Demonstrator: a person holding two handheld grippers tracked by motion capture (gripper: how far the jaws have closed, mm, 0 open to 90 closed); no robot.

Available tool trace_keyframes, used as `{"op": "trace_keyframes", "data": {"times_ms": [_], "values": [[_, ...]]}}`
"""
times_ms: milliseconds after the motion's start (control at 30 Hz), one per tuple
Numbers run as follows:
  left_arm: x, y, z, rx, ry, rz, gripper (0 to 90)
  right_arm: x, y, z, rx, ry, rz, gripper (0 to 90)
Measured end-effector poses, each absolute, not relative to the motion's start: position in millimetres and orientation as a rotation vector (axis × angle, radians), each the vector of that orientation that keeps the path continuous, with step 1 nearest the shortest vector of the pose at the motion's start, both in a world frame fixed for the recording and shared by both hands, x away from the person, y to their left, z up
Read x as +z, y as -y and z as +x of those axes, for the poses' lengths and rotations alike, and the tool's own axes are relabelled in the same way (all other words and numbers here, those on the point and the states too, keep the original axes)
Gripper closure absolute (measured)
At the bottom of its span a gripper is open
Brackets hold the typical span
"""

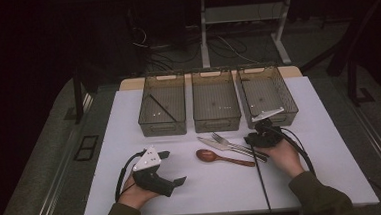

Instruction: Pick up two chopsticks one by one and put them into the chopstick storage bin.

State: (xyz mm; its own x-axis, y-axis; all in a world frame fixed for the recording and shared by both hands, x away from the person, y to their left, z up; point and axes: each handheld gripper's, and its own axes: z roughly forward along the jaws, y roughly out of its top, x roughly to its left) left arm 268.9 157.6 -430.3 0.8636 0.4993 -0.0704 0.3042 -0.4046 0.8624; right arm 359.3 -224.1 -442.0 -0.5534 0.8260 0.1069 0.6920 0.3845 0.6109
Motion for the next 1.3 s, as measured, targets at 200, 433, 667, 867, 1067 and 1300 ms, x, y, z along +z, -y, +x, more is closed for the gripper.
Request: {"op": "trace_keyframes", "data": {"times_ms": [200, 433, 667, 867, 1067, 1300], "values": [[-430, -158, 269, 0.242, -0.586, 2.021, 0.0, -442, 224, 360, 0.92, -2.434, 1.349, 76.3], [-430, -158, 269, 0.242, -0.585, 2.022, 0.0, -442, 223, 360, 0.925, -2.448, 1.322, 80.5], [-430, -157, 269, 0.24, -0.586, 2.021, 0.0, -442, 219, 360, 0.938, -2.48, 1.232, 83.1], [-430, -158, 269, 0.24, -0.585, 2.021, 0.0, -444, 218, 362, 0.939, -2.493, 1.226, 81.6], [-430, -158, 269, 0.239, -0.585, 2.022, 0.0, -441, 223, 362, 1.001, -2.475, 1.263, 65.6], [-430, -159, 269, 0.238, -0.588, 2.012, 0.0, -423, 236, 347, 1.081, -2.465, 1.218, 51.6]]}}
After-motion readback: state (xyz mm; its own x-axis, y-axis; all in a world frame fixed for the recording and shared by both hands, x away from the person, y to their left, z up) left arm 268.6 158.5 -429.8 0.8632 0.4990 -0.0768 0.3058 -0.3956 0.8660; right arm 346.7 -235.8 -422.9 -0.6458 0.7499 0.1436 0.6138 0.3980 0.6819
